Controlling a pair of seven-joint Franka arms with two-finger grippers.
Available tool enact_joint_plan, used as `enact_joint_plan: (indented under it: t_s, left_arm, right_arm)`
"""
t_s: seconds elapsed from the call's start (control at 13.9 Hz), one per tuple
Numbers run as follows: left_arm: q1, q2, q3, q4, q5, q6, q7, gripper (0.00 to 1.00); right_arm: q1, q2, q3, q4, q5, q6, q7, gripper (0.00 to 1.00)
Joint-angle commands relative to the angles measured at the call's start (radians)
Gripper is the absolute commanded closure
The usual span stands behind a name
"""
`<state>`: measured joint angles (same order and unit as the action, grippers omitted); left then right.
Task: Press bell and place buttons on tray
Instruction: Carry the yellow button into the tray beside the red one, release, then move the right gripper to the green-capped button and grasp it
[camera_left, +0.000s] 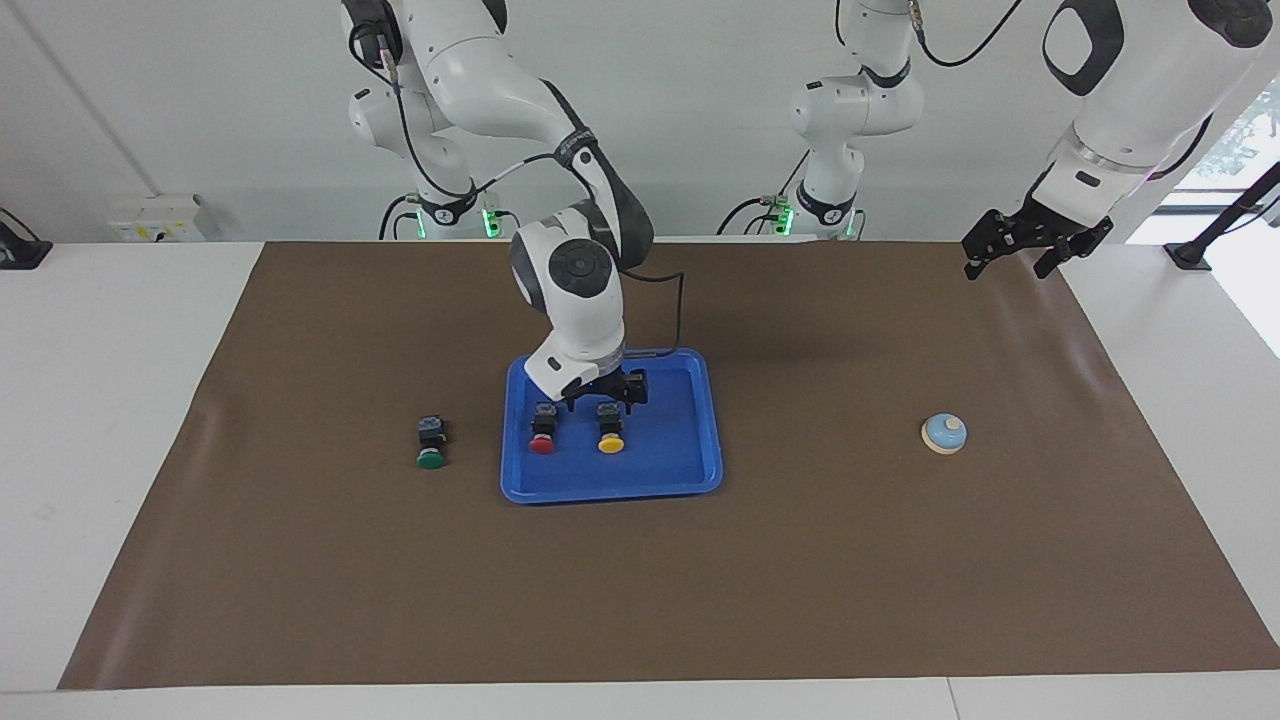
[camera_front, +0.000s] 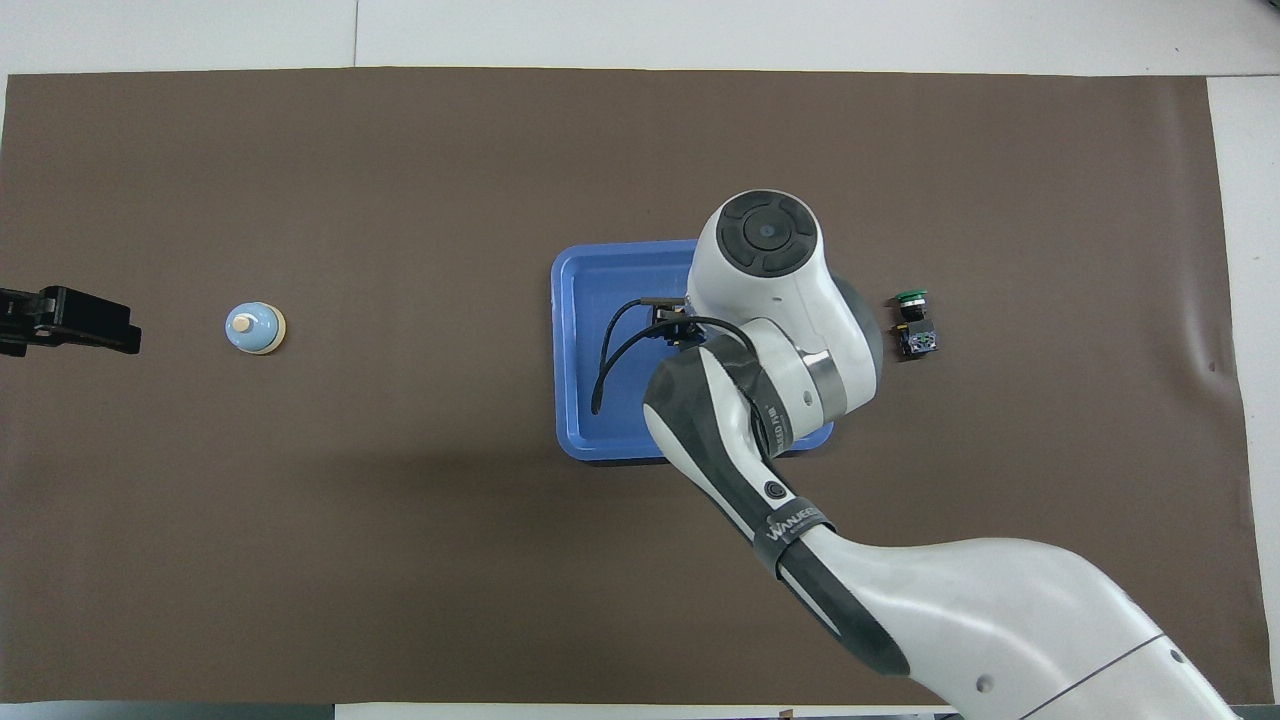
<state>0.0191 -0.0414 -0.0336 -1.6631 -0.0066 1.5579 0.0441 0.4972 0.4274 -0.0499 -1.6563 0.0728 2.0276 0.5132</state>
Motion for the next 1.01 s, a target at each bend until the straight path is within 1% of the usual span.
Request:
enact_joint_plan:
  t_s: [0.0,0.14,0.22,0.29,0.43,0.58,0.65,0.94]
  left_arm:
    - [-0.001,-0.02,0.001,-0.012,0.002,-0.013,-0.009,0.0]
    - [-0.001,-0.02,0.001,-0.012,0.002,-0.013,-0.009,0.0]
    - [-0.001,-0.02,0.001,-0.012,0.002,-0.013,-0.009,0.0]
    - [-0.001,-0.02,0.001,-0.012,0.002,-0.013,-0.009,0.0]
    - [-0.001,-0.02,0.001,-0.012,0.002,-0.013,-0.009,0.0]
    - [-0.001,-0.02,0.001,-0.012,0.002,-0.013,-0.009,0.0]
    - [-0.001,-0.02,0.001,-0.012,0.002,-0.013,-0.009,0.0]
    - [-0.001,-0.02,0.001,-0.012,0.002,-0.013,-0.009,0.0]
  right_arm:
    - [-0.141,-0.065,0.007,0.007,-0.001,-0.072,-0.202,0.0]
    - [-0.234,-0.091,0.004,-0.043,-0.028,-0.076,-0.295,0.0]
    - [-0.273,-0.104,0.005,-0.081,-0.078,-0.064,-0.338,0.0]
    - [-0.316,-0.117,0.005,-0.126,-0.114,-0.037,-0.401,0.0]
    - [-0.382,-0.145,0.007,-0.227,-0.114,0.058,-0.485,0.0]
    - [-0.387,-0.163,0.007,-0.322,-0.114,0.176,-0.504,0.0]
    - [-0.387,-0.167,0.007,-0.342,-0.114,0.204,-0.515,0.0]
    - [-0.376,-0.156,0.009,-0.344,-0.114,0.215,-0.556,0.0]
